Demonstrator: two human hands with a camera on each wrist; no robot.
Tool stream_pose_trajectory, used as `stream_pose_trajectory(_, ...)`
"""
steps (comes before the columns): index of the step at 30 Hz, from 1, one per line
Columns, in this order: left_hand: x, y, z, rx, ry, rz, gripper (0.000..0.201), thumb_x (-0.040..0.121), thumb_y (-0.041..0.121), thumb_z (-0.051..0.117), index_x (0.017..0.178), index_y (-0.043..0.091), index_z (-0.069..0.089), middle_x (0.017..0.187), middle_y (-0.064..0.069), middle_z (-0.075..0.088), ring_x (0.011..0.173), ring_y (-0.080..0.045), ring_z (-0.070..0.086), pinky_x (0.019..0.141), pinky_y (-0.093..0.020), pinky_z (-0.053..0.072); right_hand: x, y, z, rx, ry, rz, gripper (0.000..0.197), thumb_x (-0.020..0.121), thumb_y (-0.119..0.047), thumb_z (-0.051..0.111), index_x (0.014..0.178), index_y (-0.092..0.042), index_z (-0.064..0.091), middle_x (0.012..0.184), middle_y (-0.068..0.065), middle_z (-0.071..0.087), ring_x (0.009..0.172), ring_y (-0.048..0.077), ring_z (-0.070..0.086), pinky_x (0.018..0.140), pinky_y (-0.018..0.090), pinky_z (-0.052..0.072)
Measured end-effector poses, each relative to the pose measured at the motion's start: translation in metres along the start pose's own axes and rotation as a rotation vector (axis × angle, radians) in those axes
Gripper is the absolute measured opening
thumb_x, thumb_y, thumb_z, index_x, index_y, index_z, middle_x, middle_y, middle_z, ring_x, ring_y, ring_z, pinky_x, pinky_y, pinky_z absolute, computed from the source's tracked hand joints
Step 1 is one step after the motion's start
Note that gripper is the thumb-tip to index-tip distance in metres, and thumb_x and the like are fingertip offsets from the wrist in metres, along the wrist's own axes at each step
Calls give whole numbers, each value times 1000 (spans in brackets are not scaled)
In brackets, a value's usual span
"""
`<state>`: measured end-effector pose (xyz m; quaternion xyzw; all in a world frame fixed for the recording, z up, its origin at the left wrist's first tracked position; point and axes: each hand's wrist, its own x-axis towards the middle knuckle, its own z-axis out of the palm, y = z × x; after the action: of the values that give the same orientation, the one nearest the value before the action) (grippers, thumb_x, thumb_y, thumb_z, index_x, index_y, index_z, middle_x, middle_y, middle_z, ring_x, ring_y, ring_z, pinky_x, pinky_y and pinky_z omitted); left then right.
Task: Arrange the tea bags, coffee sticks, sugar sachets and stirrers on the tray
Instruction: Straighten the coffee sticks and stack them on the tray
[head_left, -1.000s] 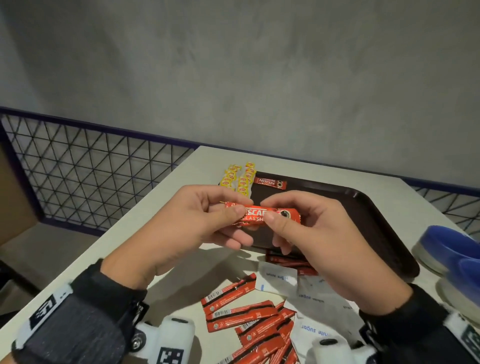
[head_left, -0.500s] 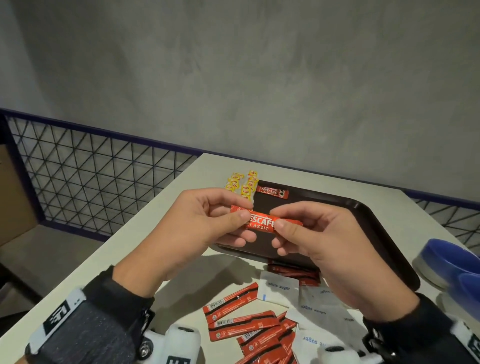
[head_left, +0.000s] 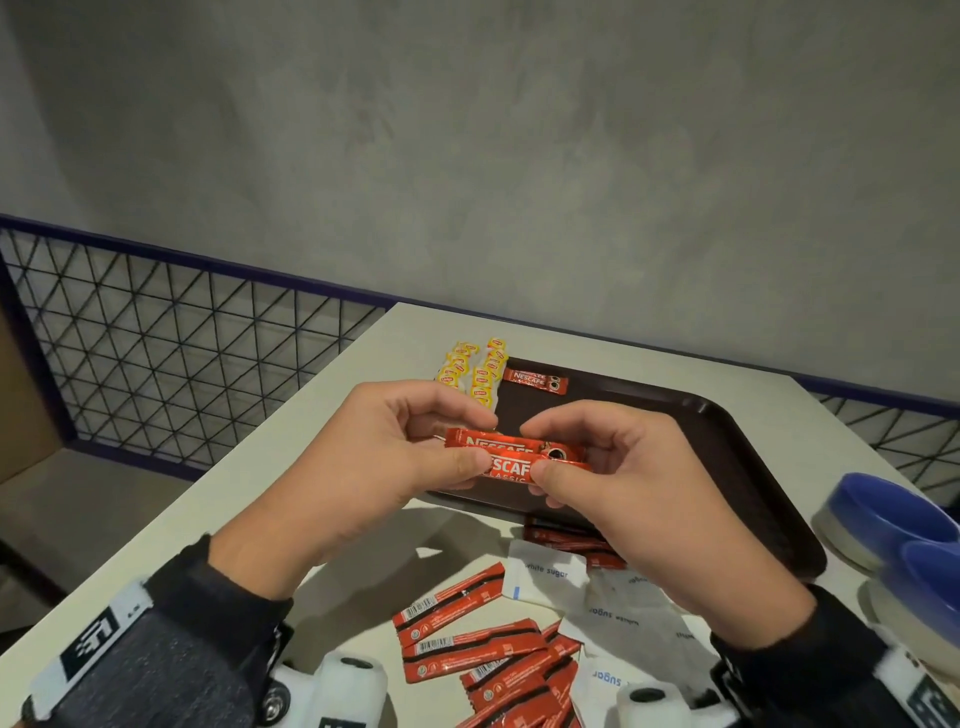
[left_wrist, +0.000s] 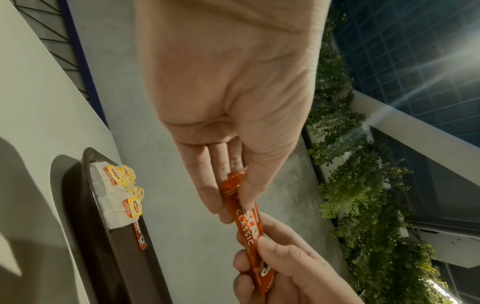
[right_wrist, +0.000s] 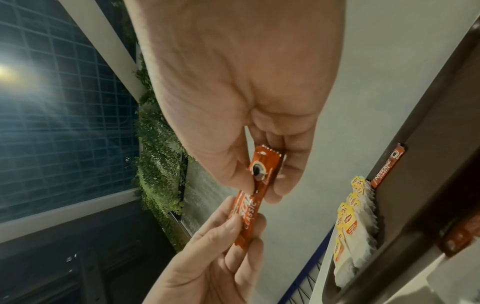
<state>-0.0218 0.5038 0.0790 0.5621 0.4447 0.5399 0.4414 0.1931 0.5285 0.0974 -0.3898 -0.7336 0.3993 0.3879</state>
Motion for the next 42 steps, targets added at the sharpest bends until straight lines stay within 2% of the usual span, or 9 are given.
stream_pose_trajectory(3,0,0,0,20,4,-4,25,78,-2,81,90,19,79,96,-12,80,90,-29,78,70,-29,60,-1,-1,0,-34,-11,-5,25,88,-9,77,100,-30,77,97,-13,77,92,5,74,72,20,58)
stream_pose_trajectory(10,0,-2,4,31,-25,-19,28,74,-3,84,92,18,79,95,-16,79,88,-30,78,77,-36,63,-2,-15,-9,-402,-157,-29,13,89,-39,75,102,-35,78,92,-19,75,87,0,70,76,27,59)
stream_pose_trajectory(14,3,-4,4,31,39,-45,42,74,-2,84,110,18,73,104,-3,80,94,-25,78,84,-41,63,37,-21,-29,-480,-282,8,9,85,-30,81,92,-24,79,83,-7,77,73,9,69,74,31,55)
stream_pose_trajectory(20,11,-8,-12,0,211,-8,29,81,2,81,105,18,74,101,3,80,94,-16,76,68,-23,62,160,40,-69,-353,-72,322,15,87,-6,78,99,2,73,85,16,72,64,16,60,55,23,48)
stream_pose_trajectory(23,11,-10,-17,21,231,12,23,82,3,80,99,19,77,99,3,80,96,-22,75,70,-26,63,196,78,-65,-443,-62,399,9,84,-7,81,87,-1,74,66,9,68,45,11,55,41,18,39)
stream_pose_trajectory(30,18,-16,-26,47,244,33,27,80,7,80,85,34,79,95,4,80,93,-41,71,77,-37,58,213,119,-35,-625,-136,359,15,89,-11,77,101,-5,73,84,4,67,65,11,59,47,15,46)
stream_pose_trajectory(35,20,-18,-24,35,233,-7,22,78,17,89,84,35,79,94,3,80,95,-40,71,80,-46,58,221,121,-33,-895,-130,220,35,89,-23,78,121,-20,65,110,-1,60,99,19,63,76,28,51)
stream_pose_trajectory(39,19,-13,-22,42,244,-30,29,63,38,96,86,37,79,94,3,80,90,-38,74,91,-60,55,221,118,-32,-978,-159,160,32,93,-24,72,124,-19,63,118,1,62,99,17,59,74,24,47)
stream_pose_trajectory(42,19,-11,-21,46,244,-28,27,60,36,80,87,39,79,94,3,80,86,-31,76,89,-61,56,222,117,-34,-1037,-150,117,27,95,-30,68,120,-19,67,113,1,63,93,14,55,75,25,42)
